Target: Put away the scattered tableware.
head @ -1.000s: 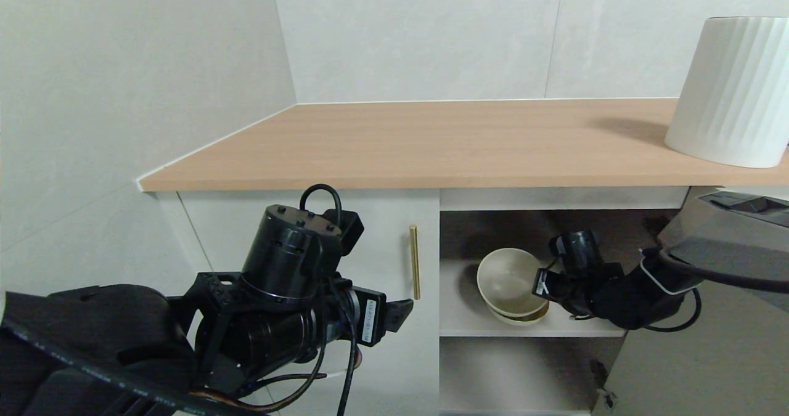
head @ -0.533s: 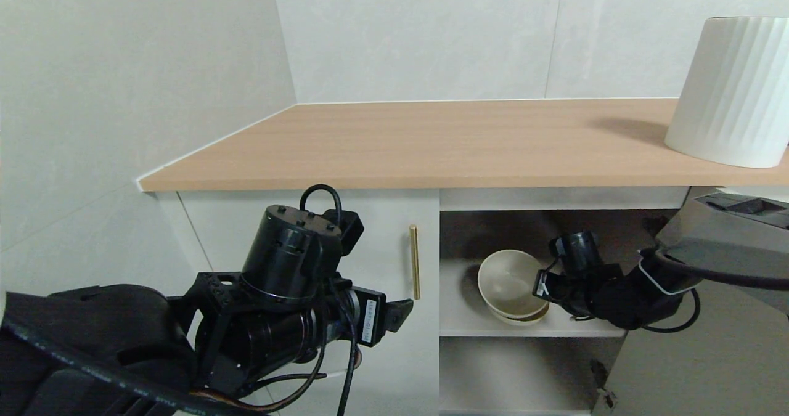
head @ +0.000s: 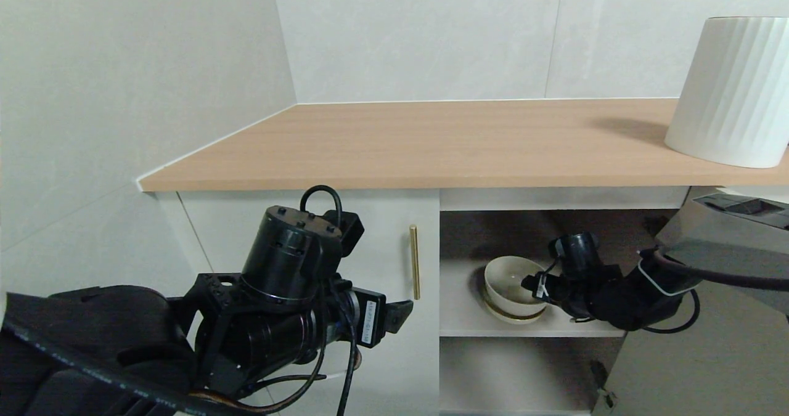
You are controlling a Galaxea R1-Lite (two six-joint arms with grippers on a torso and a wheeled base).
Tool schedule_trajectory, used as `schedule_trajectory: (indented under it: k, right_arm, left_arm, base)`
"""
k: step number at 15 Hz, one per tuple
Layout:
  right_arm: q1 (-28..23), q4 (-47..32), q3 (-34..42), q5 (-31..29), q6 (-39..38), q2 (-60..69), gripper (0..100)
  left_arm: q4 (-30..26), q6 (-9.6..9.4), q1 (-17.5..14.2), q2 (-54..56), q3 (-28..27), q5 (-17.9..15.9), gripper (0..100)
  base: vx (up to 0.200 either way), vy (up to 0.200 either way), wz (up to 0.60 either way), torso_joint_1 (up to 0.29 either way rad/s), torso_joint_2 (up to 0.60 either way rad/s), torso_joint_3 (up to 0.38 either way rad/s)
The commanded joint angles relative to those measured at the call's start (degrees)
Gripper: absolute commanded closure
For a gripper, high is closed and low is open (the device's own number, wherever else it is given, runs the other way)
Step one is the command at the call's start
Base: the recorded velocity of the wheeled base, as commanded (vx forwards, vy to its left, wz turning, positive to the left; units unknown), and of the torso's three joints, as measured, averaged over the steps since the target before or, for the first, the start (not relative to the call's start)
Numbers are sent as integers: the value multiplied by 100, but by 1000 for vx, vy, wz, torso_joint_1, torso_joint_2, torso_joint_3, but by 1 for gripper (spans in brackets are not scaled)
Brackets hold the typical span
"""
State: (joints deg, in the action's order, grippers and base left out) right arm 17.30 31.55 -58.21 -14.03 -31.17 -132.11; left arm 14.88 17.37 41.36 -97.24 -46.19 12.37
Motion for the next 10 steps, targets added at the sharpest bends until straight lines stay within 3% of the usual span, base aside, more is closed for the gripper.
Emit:
schedule_trajectory:
  k: [1, 2, 4, 6, 8, 10]
  right_arm:
    - [19, -35, 38, 6, -3, 150, 0]
    - [19, -70, 152, 50, 6, 396, 0]
    - [19, -422, 495, 322, 182, 1284, 0]
    - [362, -1406, 978, 1052, 498, 2734, 0]
    - [740, -2135, 1347, 1183, 639, 3728, 0]
    - [1197, -2689, 1743, 1122, 665, 4729, 0]
  left_arm:
    - [6, 12, -5, 30, -4, 2, 0]
    - [14, 21, -23, 92, -4, 11, 0]
    - [14, 161, -375, 601, 49, -7, 0]
    - [-21, 170, -832, 1445, 189, -183, 0]
    - [-91, 135, -832, 2131, 497, -271, 0]
    - [-530, 65, -858, 2755, 725, -350, 0]
  base:
    - [0, 0, 0, 0, 0, 0]
    - [0, 0, 0, 0, 0, 0]
    - [0, 0, 0, 0, 0, 0]
    - [0, 0, 0, 0, 0, 0]
    - [0, 0, 0, 0, 0, 0]
    - [0, 0, 0, 0, 0, 0]
